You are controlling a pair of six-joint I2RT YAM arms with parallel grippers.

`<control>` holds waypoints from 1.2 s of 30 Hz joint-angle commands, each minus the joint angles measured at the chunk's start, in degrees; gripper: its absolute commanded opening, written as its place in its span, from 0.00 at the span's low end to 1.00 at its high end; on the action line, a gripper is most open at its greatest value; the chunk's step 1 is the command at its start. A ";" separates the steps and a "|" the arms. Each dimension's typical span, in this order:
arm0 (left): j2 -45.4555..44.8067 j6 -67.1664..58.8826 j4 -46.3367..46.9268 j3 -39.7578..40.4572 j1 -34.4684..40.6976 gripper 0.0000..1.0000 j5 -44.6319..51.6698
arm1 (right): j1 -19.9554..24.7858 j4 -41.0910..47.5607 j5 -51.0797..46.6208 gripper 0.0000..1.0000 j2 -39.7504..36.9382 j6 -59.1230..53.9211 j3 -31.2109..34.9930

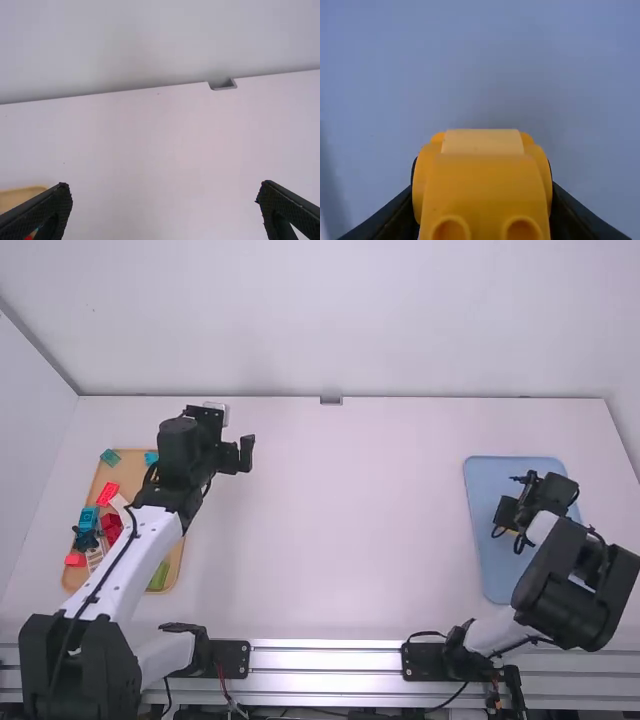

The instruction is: Assemble lego blocks to make yellow taxi

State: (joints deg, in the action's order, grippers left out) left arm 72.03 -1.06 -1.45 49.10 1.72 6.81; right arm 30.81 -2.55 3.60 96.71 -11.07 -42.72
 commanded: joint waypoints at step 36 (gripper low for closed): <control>-25.04 -1.80 6.08 -1.39 -0.06 0.98 -1.02 | -32.31 17.44 -7.37 0.97 -55.40 3.91 0.61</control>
State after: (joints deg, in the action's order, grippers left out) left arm 48.16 -2.76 4.69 48.97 1.91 6.68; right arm -1.45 15.16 -3.55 42.15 -7.79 -42.72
